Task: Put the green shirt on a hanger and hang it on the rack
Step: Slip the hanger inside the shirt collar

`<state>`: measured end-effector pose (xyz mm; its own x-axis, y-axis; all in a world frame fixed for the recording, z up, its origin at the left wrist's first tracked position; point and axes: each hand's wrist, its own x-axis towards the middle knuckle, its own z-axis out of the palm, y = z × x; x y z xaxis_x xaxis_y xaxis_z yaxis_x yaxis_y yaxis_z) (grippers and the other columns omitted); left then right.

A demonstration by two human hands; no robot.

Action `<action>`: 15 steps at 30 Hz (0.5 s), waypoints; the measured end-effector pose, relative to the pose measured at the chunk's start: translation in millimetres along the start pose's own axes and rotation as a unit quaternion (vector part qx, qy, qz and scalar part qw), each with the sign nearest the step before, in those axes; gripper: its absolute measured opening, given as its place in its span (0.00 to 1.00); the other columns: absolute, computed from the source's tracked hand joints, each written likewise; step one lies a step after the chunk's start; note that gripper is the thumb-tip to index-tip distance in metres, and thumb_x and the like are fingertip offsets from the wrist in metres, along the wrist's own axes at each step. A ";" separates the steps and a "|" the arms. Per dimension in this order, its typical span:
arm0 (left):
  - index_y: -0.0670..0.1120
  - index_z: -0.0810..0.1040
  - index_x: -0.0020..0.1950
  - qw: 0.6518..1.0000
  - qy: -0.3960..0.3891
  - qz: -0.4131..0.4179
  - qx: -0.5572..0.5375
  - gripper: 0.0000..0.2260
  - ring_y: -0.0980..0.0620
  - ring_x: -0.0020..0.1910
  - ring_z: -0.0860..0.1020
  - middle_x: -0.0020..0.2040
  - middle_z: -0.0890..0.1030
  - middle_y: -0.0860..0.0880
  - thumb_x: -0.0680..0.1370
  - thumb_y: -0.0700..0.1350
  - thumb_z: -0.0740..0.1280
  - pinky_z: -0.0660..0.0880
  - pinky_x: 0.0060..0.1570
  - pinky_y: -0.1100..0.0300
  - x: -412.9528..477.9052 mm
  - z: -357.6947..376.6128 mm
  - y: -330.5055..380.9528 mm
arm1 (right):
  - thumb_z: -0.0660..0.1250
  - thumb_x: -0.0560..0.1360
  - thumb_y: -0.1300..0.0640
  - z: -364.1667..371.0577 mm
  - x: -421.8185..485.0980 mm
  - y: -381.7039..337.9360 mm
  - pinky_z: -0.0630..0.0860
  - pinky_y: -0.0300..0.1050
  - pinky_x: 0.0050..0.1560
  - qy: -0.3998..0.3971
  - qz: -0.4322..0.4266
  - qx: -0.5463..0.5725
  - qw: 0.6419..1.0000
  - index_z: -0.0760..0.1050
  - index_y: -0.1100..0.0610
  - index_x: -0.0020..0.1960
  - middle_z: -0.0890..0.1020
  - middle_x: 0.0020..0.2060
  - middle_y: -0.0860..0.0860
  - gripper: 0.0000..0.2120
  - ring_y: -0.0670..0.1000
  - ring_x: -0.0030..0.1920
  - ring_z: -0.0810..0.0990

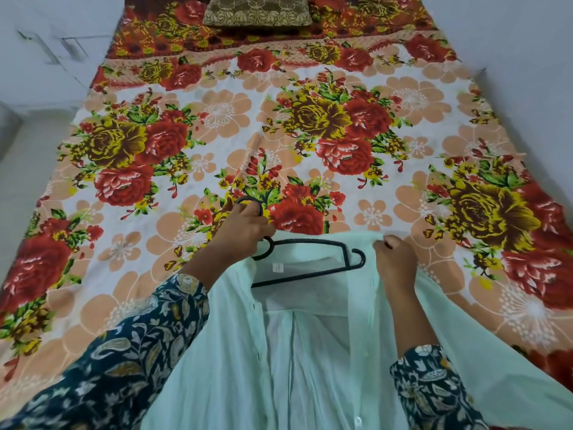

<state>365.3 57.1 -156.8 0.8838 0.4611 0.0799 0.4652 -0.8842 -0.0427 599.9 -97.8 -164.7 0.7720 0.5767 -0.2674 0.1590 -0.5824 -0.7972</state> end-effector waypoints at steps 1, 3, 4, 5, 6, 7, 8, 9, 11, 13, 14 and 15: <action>0.49 0.77 0.33 1.000 0.000 0.002 0.011 0.13 0.51 0.40 0.62 0.27 0.75 0.55 0.57 0.34 0.75 0.68 0.36 0.57 0.9 2.2 1.0 | 0.61 0.72 0.64 1.0 -2.2 -4.9 0.52 0.45 0.32 0.004 -0.011 -0.021 1.000 0.56 0.56 0.28 0.58 0.26 0.52 0.18 0.52 0.30 0.57; 0.49 0.77 0.32 1.000 0.008 0.013 0.016 0.12 0.51 0.40 0.62 0.26 0.74 0.55 0.58 0.34 0.74 0.67 0.36 0.57 2.6 7.7 5.7 | 0.61 0.71 0.65 6.4 -8.3 -14.5 0.51 0.46 0.31 -0.003 -0.055 -0.054 0.997 0.55 0.57 0.28 0.57 0.25 0.51 0.19 0.50 0.28 0.56; 0.49 0.77 0.32 0.999 0.020 0.019 0.015 0.10 0.51 0.41 0.62 0.26 0.73 0.55 0.59 0.35 0.73 0.69 0.35 0.57 3.1 10.9 9.8 | 0.61 0.71 0.66 11.0 -11.6 -19.8 0.51 0.47 0.30 -0.010 -0.076 -0.064 0.995 0.54 0.56 0.28 0.57 0.25 0.51 0.19 0.50 0.27 0.55; 0.49 0.77 0.33 0.999 0.032 0.025 0.015 0.08 0.51 0.41 0.63 0.26 0.73 0.55 0.61 0.37 0.71 0.70 0.36 0.57 3.6 13.4 15.2 | 0.60 0.71 0.66 17.4 -15.7 -24.9 0.52 0.47 0.30 -0.016 -0.091 -0.066 0.994 0.53 0.56 0.28 0.57 0.25 0.51 0.20 0.49 0.27 0.56; 0.49 0.78 0.33 0.998 0.045 0.028 0.016 0.05 0.51 0.42 0.63 0.27 0.74 0.55 0.63 0.39 0.67 0.72 0.37 0.57 4.6 16.3 20.3 | 0.60 0.71 0.67 25.1 -20.0 -29.4 0.52 0.47 0.30 -0.022 -0.104 -0.062 0.992 0.53 0.55 0.28 0.58 0.25 0.51 0.20 0.48 0.27 0.56; 0.50 0.78 0.34 0.998 0.049 0.026 0.017 0.07 0.51 0.43 0.65 0.28 0.74 0.55 0.66 0.40 0.63 0.73 0.38 0.57 6.0 18.0 25.3 | 0.60 0.71 0.66 32.9 -24.6 -34.4 0.53 0.46 0.30 -0.039 -0.110 -0.051 0.992 0.54 0.55 0.28 0.60 0.26 0.51 0.20 0.48 0.27 0.58; 0.50 0.79 0.34 0.999 0.043 0.020 0.016 0.09 0.50 0.44 0.66 0.29 0.76 0.55 0.66 0.41 0.60 0.73 0.39 0.56 7.1 20.4 29.3 | 0.60 0.72 0.66 41.1 -29.6 -38.6 0.56 0.45 0.31 -0.071 -0.116 -0.037 0.990 0.58 0.56 0.28 0.64 0.28 0.53 0.17 0.48 0.28 0.60; 0.49 0.79 0.34 0.999 0.031 0.005 0.016 0.10 0.49 0.44 0.68 0.29 0.77 0.54 0.66 0.42 0.58 0.74 0.39 0.56 7.9 22.4 32.3 | 0.61 0.73 0.65 48.5 -34.9 -43.4 0.61 0.45 0.34 -0.115 -0.122 -0.028 0.985 0.67 0.58 0.30 0.70 0.31 0.56 0.13 0.49 0.30 0.65; 0.48 0.80 0.35 0.999 0.006 -0.051 0.006 0.10 0.47 0.43 0.74 0.31 0.79 0.52 0.65 0.42 0.59 0.75 0.38 0.54 5.9 29.1 31.6 | 0.63 0.76 0.59 57.1 -42.4 -51.2 0.70 0.44 0.41 -0.230 -0.128 -0.047 0.963 0.79 0.61 0.47 0.79 0.40 0.53 0.08 0.49 0.39 0.74; 0.45 0.82 0.41 0.985 0.004 -0.132 -0.115 0.10 0.44 0.46 0.77 0.40 0.81 0.48 0.66 0.41 0.63 0.75 0.41 0.50 -0.2 38.7 23.7 | 0.63 0.77 0.53 58.3 -42.6 -53.8 0.69 0.38 0.41 -0.329 -0.115 -0.067 0.935 0.80 0.59 0.53 0.78 0.37 0.46 0.12 0.46 0.39 0.75; 0.43 0.82 0.45 0.959 0.008 -0.190 -0.209 0.10 0.44 0.49 0.75 0.46 0.80 0.46 0.68 0.39 0.64 0.75 0.46 0.50 -2.6 38.3 21.9 | 0.62 0.77 0.53 55.9 -39.0 -51.9 0.67 0.37 0.38 -0.351 -0.100 -0.069 0.928 0.81 0.59 0.51 0.77 0.35 0.46 0.12 0.46 0.37 0.73; 0.42 0.81 0.48 0.920 0.021 -0.253 -0.297 0.10 0.46 0.52 0.73 0.50 0.78 0.45 0.70 0.36 0.64 0.72 0.50 0.52 -5.1 35.3 20.7 | 0.62 0.77 0.55 52.2 -34.1 -49.4 0.65 0.38 0.35 -0.361 -0.074 -0.065 0.928 0.82 0.59 0.48 0.75 0.33 0.49 0.11 0.48 0.36 0.72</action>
<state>372.2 39.1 -193.2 0.5529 0.8330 -0.0220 0.6960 -0.4471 0.5618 533.6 -58.7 -144.5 0.1306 0.8623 -0.4893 0.3396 -0.5026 -0.7950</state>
